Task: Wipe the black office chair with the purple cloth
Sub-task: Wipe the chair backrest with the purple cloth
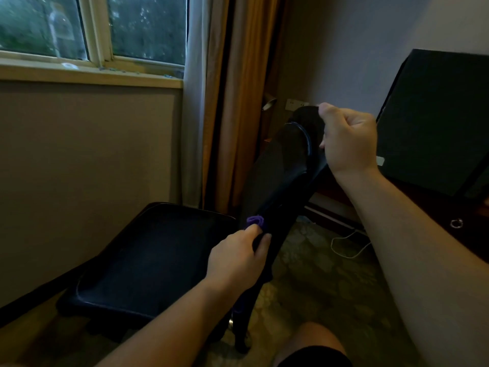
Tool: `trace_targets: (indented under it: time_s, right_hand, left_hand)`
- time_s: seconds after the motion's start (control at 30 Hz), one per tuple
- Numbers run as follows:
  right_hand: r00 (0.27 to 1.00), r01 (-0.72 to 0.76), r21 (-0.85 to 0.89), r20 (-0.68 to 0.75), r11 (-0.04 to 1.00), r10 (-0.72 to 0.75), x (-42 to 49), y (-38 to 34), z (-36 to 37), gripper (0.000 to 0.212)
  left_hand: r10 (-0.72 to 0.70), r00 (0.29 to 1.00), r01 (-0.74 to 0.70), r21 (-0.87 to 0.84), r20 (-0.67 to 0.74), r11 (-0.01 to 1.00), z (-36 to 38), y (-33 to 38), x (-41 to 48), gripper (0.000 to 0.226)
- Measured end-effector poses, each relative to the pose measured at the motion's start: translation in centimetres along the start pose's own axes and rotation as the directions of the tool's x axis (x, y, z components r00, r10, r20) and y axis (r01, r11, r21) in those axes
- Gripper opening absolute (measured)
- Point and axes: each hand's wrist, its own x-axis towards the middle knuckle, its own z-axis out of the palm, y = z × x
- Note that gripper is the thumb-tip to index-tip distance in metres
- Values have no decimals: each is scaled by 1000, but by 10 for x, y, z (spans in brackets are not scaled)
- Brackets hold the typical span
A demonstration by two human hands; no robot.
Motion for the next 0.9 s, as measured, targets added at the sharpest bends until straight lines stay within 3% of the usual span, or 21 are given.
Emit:
trace_targets:
  time_s: [0.1,0.3,0.4,0.5,0.6,0.73,0.9]
  right_hand:
    - [1000,4,-18,0,1000,-4,-1,0,0,57]
    - [1000,0,-38,-2,999,0,-2,-1,0,55]
    - [1000,-14,-32,15,999,14,-2,-1,-1,54]
    - [1000,-16,-27,17,1000,16,-2,1,-1,55]
    - [1000,-10,-23,8,1000,10,-1,2,-1,56]
    - [1000,-10,-23,-5,1000,10,0,3,-2,58]
    - [998,-59,-67,2,996,59,-1,-1,-3,55]
  left_hand:
    - [-79,997,78,-146,0,986,-4,18,1,22]
    - [-65,996,81,-367,55,927,-28,59,23,35]
    - [-56,995,88,-427,86,900,-29,53,25,29]
    - [-71,994,101,-455,82,885,-17,31,14,15]
    - [-175,984,172,-432,31,886,5,11,-1,4]
    - [-288,957,278,-447,46,850,24,-2,-14,7]
    - [-263,959,278,-538,105,796,4,18,-11,18]
